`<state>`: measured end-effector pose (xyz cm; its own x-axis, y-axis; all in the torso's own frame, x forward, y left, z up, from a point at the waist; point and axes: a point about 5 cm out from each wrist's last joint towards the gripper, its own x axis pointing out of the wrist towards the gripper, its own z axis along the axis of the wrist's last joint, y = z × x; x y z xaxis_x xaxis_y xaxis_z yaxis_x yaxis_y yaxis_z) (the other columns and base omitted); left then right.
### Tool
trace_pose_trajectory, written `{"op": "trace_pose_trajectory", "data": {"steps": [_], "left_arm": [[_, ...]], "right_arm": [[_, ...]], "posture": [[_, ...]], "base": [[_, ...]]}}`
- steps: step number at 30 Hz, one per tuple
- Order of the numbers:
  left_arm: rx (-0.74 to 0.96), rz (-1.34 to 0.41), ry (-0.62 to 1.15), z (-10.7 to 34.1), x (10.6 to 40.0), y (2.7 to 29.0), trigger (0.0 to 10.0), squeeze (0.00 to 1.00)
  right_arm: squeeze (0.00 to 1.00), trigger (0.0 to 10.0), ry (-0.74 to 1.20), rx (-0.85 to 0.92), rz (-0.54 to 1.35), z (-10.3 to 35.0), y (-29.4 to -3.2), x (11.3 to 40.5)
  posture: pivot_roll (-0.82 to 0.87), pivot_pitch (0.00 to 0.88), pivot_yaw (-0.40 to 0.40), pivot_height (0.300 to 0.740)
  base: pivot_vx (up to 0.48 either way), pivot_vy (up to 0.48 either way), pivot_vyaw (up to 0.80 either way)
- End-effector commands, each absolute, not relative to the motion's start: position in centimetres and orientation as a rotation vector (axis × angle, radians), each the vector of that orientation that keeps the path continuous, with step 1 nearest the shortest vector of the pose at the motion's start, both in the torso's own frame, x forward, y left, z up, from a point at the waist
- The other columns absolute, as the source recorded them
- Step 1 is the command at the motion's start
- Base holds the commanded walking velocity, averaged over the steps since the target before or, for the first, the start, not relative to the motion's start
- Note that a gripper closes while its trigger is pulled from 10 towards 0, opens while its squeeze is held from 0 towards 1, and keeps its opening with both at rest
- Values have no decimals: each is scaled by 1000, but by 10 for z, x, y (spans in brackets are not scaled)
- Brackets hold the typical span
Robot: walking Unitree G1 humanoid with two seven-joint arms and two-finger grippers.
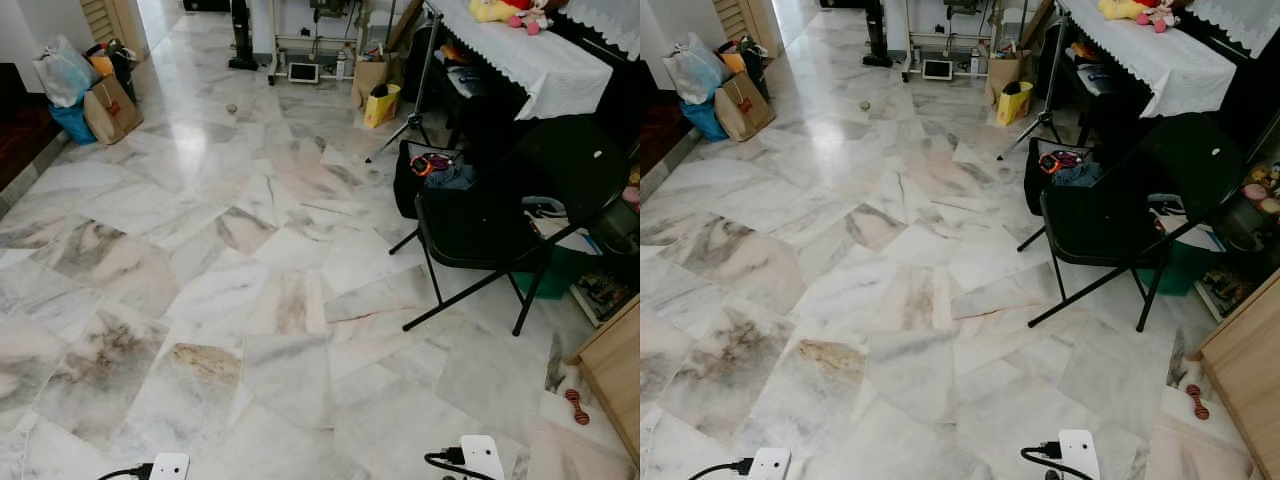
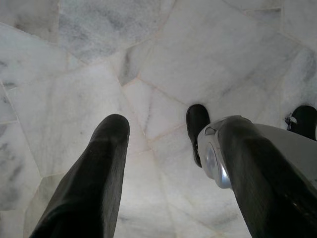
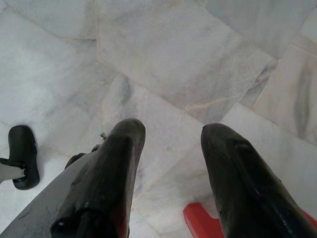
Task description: Hang keys on a hook
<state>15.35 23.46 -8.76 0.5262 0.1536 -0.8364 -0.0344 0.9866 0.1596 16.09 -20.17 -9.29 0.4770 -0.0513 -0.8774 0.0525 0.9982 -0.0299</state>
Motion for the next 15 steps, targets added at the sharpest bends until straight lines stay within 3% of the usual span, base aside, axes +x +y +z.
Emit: {"op": "trace_pose_trajectory", "data": {"steps": [1, 4, 9, 12, 15], "left_arm": [[-214, 261, 867, -86, 161, 220, 10000, 0], [-191, 290, 836, -84, 159, 224, 10000, 0], [-108, 176, 923, -87, 163, 214, 10000, 0], [69, 134, 1001, -89, 163, 216, 10000, 0], [99, 92, 1017, -90, 162, 211, 10000, 0]], "right_arm": [[0, 10000, 940, 17, -109, -80, -196, 191], [0, 10000, 926, 15, -102, -79, -196, 191], [0, 10000, 901, 71, -62, -77, -195, 194], [0, 10000, 923, 140, -58, -79, -192, 193], [0, 10000, 949, 96, 4, -79, -191, 193]], "posture": [[73, 0, -95, 740], [62, 0, -95, 740], [42, 0, -100, 740], [15, 0, -92, 740], [16, 0, -93, 740]], "base": [[0, 0, 0], [0, 0, 0], [0, 0, 0], [0, 0, 0], [0, 0, 0]]}}
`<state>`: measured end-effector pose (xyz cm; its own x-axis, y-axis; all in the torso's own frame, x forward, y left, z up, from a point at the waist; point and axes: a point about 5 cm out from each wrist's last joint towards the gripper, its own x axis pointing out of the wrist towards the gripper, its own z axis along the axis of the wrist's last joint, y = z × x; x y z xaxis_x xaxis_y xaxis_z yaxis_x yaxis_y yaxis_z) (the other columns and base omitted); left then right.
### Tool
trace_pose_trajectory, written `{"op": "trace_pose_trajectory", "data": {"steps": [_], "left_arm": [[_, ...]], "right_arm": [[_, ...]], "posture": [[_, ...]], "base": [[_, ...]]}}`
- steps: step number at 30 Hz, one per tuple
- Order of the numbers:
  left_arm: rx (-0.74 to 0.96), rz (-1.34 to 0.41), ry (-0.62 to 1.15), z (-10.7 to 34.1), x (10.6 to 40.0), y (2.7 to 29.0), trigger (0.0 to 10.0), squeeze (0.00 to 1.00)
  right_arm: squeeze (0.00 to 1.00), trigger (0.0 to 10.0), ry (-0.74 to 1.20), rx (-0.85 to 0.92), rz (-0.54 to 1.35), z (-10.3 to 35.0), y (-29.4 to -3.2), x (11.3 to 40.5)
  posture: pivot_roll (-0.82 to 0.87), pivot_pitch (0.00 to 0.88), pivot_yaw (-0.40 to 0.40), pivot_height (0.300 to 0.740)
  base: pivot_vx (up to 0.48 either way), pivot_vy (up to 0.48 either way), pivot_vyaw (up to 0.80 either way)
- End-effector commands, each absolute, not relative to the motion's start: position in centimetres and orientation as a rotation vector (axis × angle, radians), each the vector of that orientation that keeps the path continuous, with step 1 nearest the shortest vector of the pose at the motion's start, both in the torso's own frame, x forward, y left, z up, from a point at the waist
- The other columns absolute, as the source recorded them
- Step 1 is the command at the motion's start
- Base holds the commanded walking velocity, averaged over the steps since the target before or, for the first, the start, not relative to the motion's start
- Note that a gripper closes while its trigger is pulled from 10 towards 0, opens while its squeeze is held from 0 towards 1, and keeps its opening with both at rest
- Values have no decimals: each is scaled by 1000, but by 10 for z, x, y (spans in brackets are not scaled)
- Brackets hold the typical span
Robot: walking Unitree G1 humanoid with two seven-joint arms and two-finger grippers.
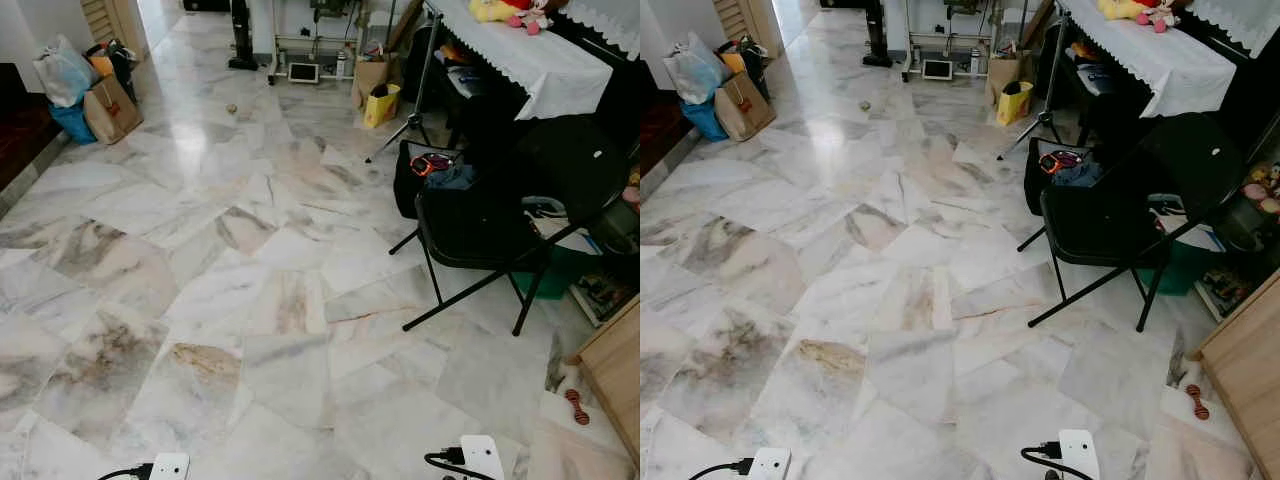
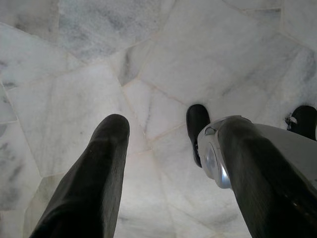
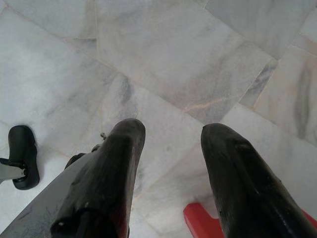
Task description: Hang keys on a hook
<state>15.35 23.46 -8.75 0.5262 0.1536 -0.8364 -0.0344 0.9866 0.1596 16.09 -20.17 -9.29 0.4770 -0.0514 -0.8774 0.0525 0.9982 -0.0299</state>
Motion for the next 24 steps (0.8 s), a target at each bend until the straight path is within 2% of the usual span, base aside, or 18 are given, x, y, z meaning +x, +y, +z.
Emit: {"op": "trace_pose_trajectory", "data": {"steps": [1, 5, 11, 13, 24], "left_arm": [[104, 80, 1014, -90, 163, 210, 10000, 0], [37, 35, 1013, -91, 163, 202, 10000, 0], [-49, 101, 1011, -94, 153, 206, 10000, 0], [-141, 113, 980, -94, 153, 202, 10000, 0], [-96, 69, 953, -90, 162, 200, 10000, 0]], "right_arm": [[0, 10000, 952, 86, -2, -79, -192, 193], [0, 10000, 957, 63, -33, -79, -194, 193], [0, 10000, 952, 78, -42, -80, -193, 191], [0, 10000, 951, 67, -39, -79, -195, 191], [0, 10000, 927, 74, -34, -78, -197, 192]], "posture": [[16, 0, -93, 740], [27, 0, -100, 740], [31, 0, -92, 740], [30, 0, -95, 740], [28, 0, -99, 740]], "base": [[0, 0, 0], [0, 0, 0], [0, 0, 0], [0, 0, 0], [0, 0, 0]]}}
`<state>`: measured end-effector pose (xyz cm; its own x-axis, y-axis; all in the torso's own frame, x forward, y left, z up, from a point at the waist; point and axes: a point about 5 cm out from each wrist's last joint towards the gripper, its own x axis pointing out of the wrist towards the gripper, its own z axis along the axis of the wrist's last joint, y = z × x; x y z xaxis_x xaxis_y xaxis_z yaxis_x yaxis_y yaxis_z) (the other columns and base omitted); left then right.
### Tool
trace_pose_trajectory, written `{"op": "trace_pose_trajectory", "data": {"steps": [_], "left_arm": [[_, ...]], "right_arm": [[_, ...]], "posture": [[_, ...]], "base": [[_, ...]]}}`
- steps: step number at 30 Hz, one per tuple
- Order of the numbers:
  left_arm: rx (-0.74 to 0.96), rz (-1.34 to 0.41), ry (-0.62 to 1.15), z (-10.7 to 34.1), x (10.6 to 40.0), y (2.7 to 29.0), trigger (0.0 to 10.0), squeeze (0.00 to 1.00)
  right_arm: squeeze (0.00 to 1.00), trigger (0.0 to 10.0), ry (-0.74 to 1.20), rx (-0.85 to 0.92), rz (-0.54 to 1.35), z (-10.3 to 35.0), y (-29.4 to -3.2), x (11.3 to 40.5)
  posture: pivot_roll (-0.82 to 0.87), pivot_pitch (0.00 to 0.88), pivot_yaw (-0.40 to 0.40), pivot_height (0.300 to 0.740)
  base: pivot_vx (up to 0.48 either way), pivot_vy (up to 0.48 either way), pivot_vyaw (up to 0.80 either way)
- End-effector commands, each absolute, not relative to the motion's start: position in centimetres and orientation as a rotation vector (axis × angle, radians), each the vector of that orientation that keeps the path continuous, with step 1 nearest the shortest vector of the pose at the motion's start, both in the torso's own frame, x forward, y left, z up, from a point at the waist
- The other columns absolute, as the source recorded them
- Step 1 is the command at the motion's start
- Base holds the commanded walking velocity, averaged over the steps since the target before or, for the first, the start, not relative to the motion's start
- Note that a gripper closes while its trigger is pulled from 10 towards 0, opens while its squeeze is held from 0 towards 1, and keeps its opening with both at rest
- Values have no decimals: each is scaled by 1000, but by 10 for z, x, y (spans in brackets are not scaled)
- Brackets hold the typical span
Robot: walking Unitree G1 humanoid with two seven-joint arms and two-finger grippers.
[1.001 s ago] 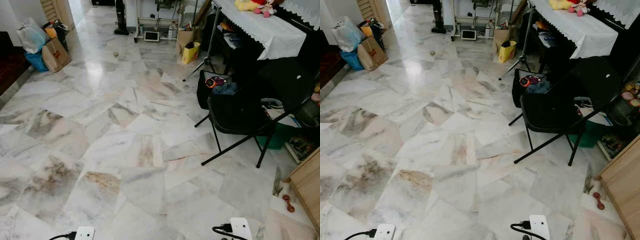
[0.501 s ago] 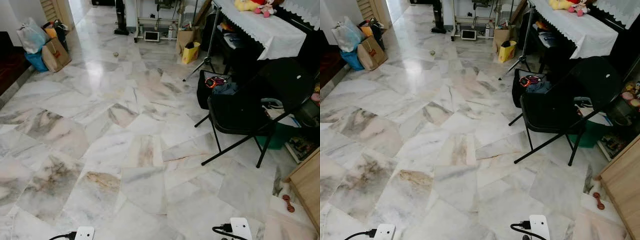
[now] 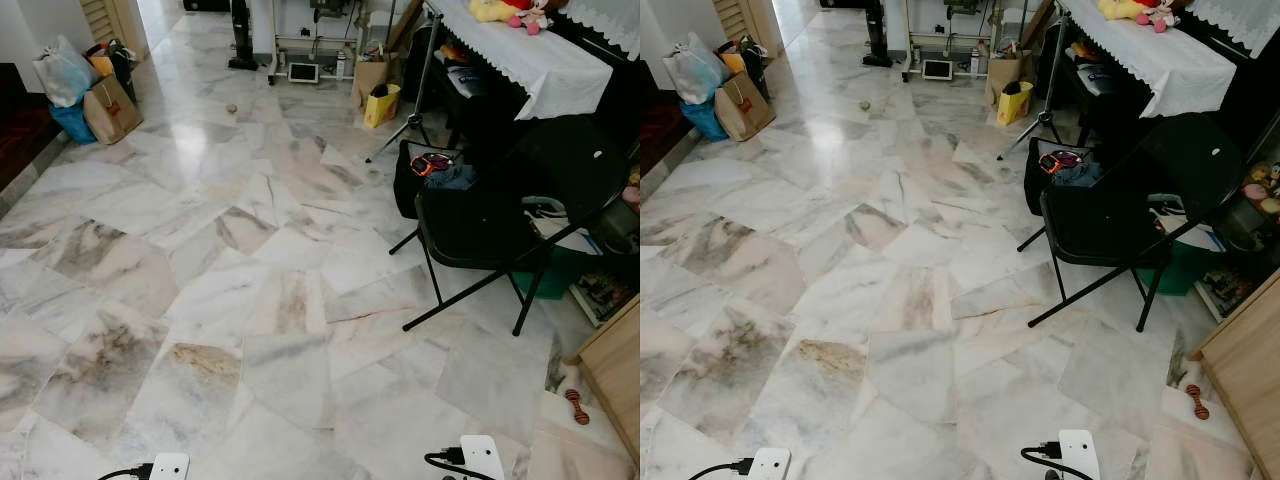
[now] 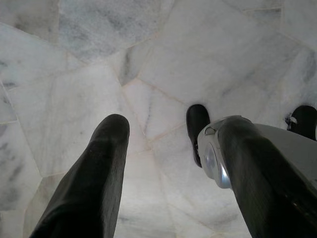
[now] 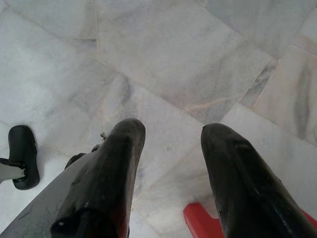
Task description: Hang keys on a hook
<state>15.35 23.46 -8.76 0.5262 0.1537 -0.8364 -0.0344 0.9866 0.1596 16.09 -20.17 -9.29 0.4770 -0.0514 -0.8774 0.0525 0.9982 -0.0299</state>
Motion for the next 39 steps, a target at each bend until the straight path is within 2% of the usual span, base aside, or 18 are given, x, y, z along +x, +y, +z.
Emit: {"op": "trace_pose_trajectory", "data": {"steps": [1, 7, 15, 39], "left_arm": [[-91, 65, 955, -90, 163, 200, 10000, 0], [-19, 57, 991, -91, 162, 201, 10000, 0], [-80, 111, 975, -91, 161, 201, 10000, 0], [-63, 98, 980, -91, 162, 201, 10000, 0]], "right_arm": [[0, 10000, 922, 74, -31, -78, -197, 192], [0, 10000, 899, 100, -45, -77, -195, 193], [0, 10000, 900, 134, -53, -78, -192, 192], [0, 10000, 912, 118, -40, -78, -192, 192]], "posture": [[28, 0, -99, 740], [24, 0, -96, 740], [13, 0, -89, 740], [19, 0, -92, 740]], "base": [[0, 0, 0], [0, 0, 0], [0, 0, 0], [0, 0, 0]]}}
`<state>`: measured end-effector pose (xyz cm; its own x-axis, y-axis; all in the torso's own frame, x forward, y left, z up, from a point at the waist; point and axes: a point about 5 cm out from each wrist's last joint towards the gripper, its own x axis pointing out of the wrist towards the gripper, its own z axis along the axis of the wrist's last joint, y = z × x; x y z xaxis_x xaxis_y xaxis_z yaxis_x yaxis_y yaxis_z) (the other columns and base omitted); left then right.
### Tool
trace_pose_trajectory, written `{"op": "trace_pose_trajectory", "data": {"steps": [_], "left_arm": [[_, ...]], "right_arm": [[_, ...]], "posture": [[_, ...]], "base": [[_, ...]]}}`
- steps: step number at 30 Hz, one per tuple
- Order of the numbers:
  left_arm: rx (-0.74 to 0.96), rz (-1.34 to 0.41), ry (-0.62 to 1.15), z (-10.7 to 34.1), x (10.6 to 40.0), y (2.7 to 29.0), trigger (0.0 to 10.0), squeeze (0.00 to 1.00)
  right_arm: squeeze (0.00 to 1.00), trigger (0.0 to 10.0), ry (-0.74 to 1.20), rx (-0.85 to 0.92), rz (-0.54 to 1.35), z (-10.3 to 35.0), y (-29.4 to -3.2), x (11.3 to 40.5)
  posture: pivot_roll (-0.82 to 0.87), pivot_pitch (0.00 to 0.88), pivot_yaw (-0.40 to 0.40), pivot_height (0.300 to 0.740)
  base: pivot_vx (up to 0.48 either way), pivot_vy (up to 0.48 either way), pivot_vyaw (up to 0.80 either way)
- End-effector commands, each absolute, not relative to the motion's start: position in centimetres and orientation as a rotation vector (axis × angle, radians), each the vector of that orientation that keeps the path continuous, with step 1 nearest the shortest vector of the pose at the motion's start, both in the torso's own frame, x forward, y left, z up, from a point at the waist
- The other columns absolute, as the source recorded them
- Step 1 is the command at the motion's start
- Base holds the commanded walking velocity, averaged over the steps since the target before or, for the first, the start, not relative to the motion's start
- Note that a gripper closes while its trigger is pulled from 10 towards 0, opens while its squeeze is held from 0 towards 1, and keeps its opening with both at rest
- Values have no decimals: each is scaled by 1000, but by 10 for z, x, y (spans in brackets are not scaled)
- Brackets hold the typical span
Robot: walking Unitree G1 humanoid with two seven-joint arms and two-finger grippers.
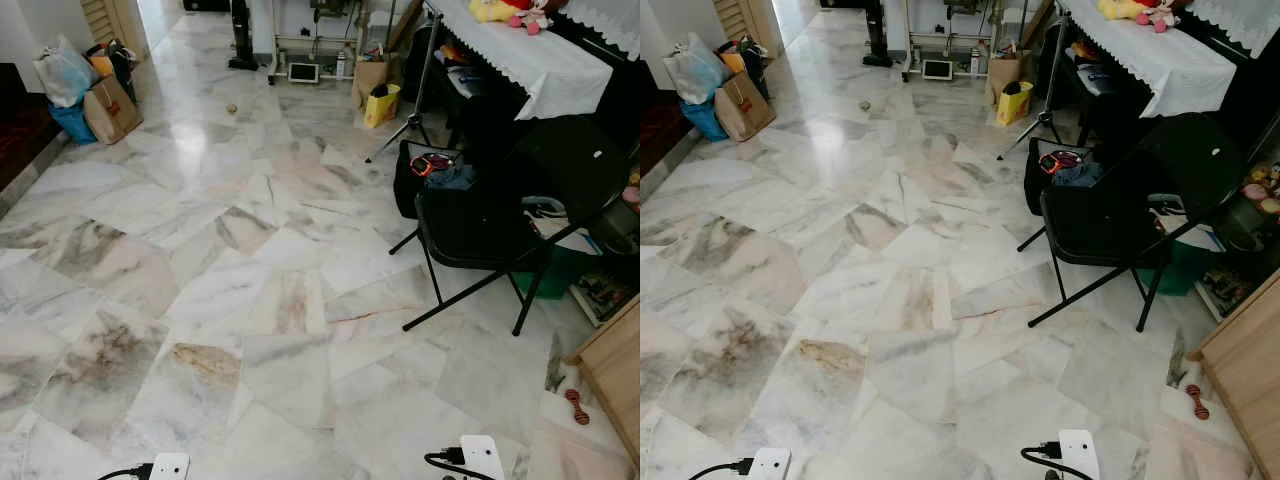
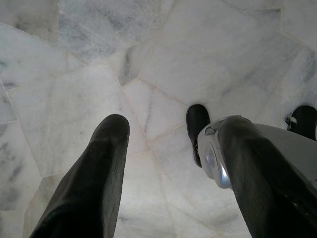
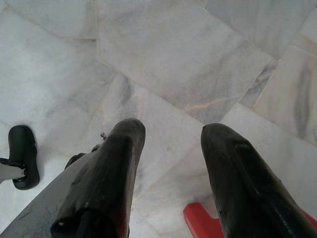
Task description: Hang keys on a hook
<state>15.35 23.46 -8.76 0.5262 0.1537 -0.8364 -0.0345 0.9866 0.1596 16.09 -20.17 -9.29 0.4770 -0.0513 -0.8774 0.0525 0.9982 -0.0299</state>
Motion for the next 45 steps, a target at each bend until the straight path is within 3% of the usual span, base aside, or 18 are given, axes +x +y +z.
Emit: {"op": "trace_pose_trajectory", "data": {"steps": [1, 35, 45], "left_arm": [[-63, 98, 980, -91, 162, 201, 10000, 0], [98, 106, 909, -81, 175, 216, 10000, 0], [113, 51, 940, -85, 169, 210, 10000, 0]], "right_arm": [[0, 10000, 912, 118, -40, -78, -192, 192], [0, 10000, 869, 210, -88, -77, -183, 196], [0, 10000, 887, 190, -100, -78, -183, 195]], "posture": [[19, 0, -92, 740], [39, 0, -63, 740], [45, 0, -63, 740]], "base": [[0, 0, 0], [0, 0, 0], [0, 0, -800]]}}
